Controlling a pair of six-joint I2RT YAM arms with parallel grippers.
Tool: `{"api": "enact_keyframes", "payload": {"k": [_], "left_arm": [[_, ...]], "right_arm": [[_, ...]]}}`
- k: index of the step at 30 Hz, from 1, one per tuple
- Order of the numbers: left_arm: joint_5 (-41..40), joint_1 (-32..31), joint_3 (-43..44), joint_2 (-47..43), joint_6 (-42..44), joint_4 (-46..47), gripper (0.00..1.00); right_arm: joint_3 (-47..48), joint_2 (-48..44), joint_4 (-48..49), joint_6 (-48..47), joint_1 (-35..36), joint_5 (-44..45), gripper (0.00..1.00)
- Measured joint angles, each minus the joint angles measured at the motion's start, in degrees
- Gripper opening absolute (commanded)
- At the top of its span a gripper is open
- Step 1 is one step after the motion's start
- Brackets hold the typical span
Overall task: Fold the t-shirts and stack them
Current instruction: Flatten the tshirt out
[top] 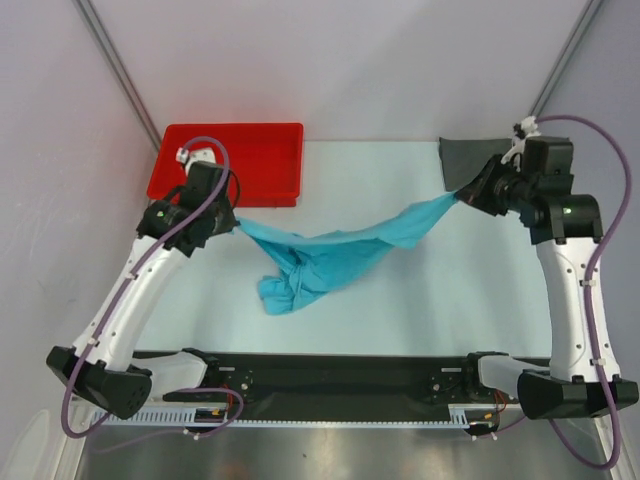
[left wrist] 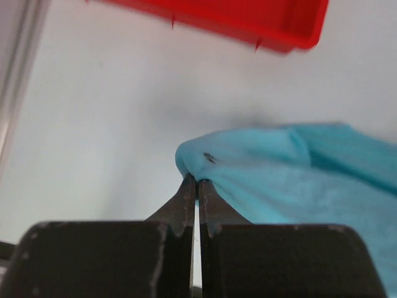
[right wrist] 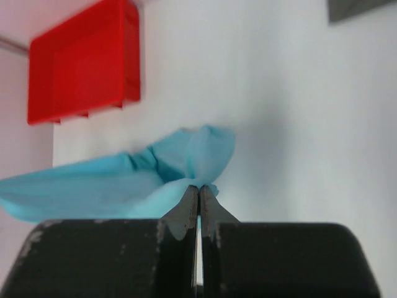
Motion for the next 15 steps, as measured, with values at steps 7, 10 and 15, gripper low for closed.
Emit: {"api": "enact_keyframes", "payload": {"k": [7, 10, 15], "left_arm": [[-4.7, 0.0, 16.96, 0.5, 3.32, 0.81, 0.0], [-5.11, 0.0, 20.92, 1.81, 5.86, 2.54, 0.0], [-5.35, 0.0, 26.99, 7.43, 10.32, 5.01, 0.01]], "right_arm": [[21.35, 8.31, -2.82, 1.62, -3.41, 2.8, 0.0], [26.75, 12.41, -2.58, 3.04, -5.05, 2.27, 0.0], [32.76, 18.51, -2.97, 6.36, -8.13, -0.09, 0.0]]}}
